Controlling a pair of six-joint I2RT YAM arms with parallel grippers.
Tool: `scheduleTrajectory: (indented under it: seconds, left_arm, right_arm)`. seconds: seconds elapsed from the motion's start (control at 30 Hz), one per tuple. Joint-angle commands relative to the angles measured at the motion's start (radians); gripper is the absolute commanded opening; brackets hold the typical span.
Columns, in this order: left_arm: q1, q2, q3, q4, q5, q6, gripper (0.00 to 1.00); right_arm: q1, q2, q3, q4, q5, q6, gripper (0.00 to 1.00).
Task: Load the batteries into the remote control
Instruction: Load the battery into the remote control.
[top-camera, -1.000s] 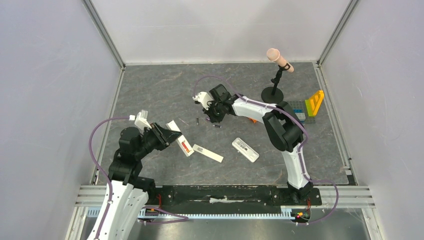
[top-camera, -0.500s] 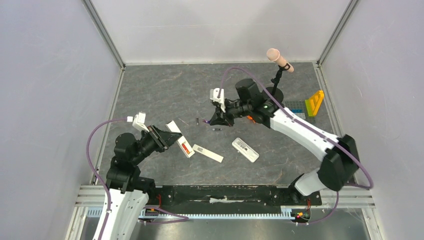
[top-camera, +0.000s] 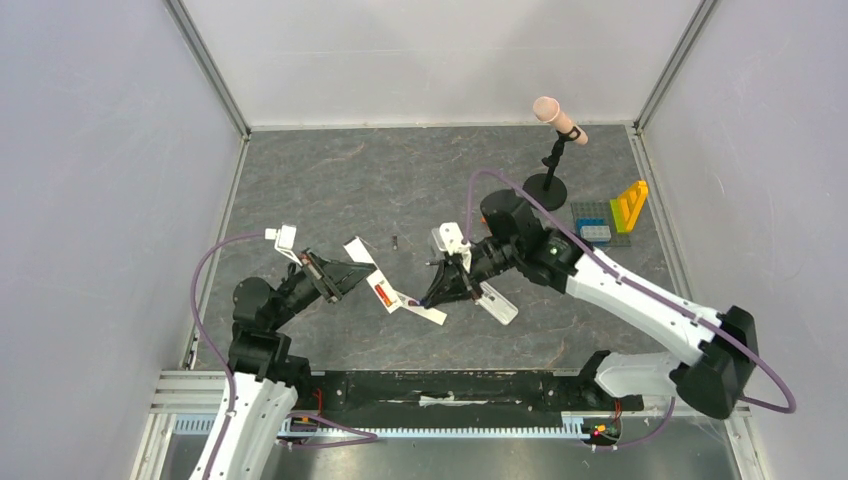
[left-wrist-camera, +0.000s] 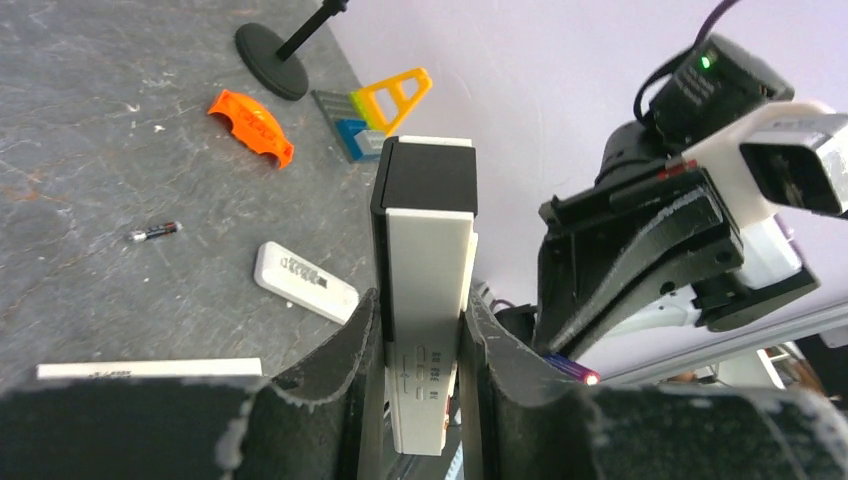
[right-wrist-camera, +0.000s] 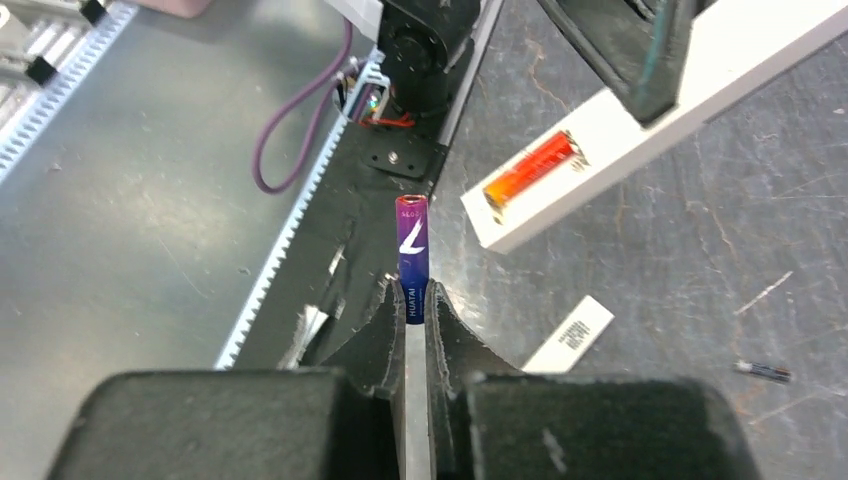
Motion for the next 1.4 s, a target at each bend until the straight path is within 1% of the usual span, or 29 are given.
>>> scheduleTrajectory:
  seconds: [0.0, 0.07, 0.1, 0.17, 0.27, 0.43, 0.53, 0.73, 0.97, 1.2, 1.37]
  left_arm:
    - [0.005, -0.019, -0.096, 0.335, -0.035, -0.201, 0.02]
    - [0.005, -0.031, -0.145, 0.395, -0.092, -0.264, 0.02]
    - [0.005, -0.039, -0.168, 0.423, -0.121, -0.288, 0.02]
    - [0.005, -0.057, -0.198, 0.43, -0.175, -0.311, 0.02]
    - [0.005, -0.081, -0.234, 0.424, -0.24, -0.343, 0.02]
    - [0.005, -0.095, -0.246, 0.359, -0.286, -0.361, 0.02]
    - [0.005, -0.096, -0.246, 0.316, -0.301, -0.357, 0.02]
    - [0.005, -0.107, -0.246, 0.265, -0.292, -0.341, 0.02]
    - [0.005, -0.142, -0.253, 0.221, -0.272, -0.313, 0.02]
    - [0.005, -0.166, -0.261, 0.203, -0.258, -0.298, 0.02]
    - [0.005, -0.161, -0.26, 0.202, -0.24, -0.291, 0.02]
  right_arm:
    - [0.038, -0.131, -0.074, 0.256, 0.104, 0.311, 0.05]
    - [0.046, -0.159, -0.082, 0.321, 0.183, 0.468, 0.06]
    - [0.049, -0.168, -0.079, 0.334, 0.229, 0.537, 0.06]
    - [0.068, -0.177, -0.066, 0.336, 0.327, 0.65, 0.05]
    - [0.127, -0.169, -0.037, 0.289, 0.49, 0.739, 0.05]
    - [0.233, -0.077, 0.061, 0.118, 0.771, 0.807, 0.04]
    - [0.274, -0.01, 0.111, 0.044, 0.883, 0.822, 0.03]
    - [0.347, 0.094, 0.197, -0.041, 1.045, 0.796, 0.03]
    - [0.398, 0.18, 0.274, -0.099, 1.169, 0.772, 0.03]
    - [0.411, 0.223, 0.317, -0.142, 1.248, 0.753, 0.03]
    - [0.413, 0.233, 0.322, -0.155, 1.249, 0.721, 0.03]
